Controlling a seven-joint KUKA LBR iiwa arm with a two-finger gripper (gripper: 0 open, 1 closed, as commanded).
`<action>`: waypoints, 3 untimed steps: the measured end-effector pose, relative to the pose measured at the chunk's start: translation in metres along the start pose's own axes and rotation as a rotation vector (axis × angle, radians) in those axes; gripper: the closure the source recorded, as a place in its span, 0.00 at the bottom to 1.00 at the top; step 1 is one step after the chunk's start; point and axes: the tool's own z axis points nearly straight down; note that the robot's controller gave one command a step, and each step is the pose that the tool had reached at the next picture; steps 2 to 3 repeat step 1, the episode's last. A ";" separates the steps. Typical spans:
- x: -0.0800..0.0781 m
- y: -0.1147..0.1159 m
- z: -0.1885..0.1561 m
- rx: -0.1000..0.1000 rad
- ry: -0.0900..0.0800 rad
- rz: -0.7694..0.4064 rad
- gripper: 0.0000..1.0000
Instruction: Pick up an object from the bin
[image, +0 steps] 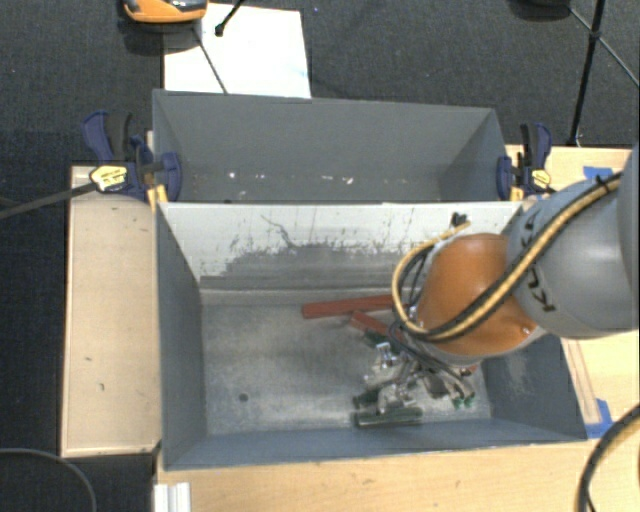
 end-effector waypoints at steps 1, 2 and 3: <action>-0.001 -0.005 -0.219 -0.001 0.006 0.027 1.00; -0.001 -0.005 -0.219 -0.001 0.006 0.027 1.00; -0.001 -0.005 -0.219 -0.001 0.006 0.027 1.00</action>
Offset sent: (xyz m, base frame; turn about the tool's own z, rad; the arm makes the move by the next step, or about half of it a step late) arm 0.0000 0.0000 0.0000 0.0000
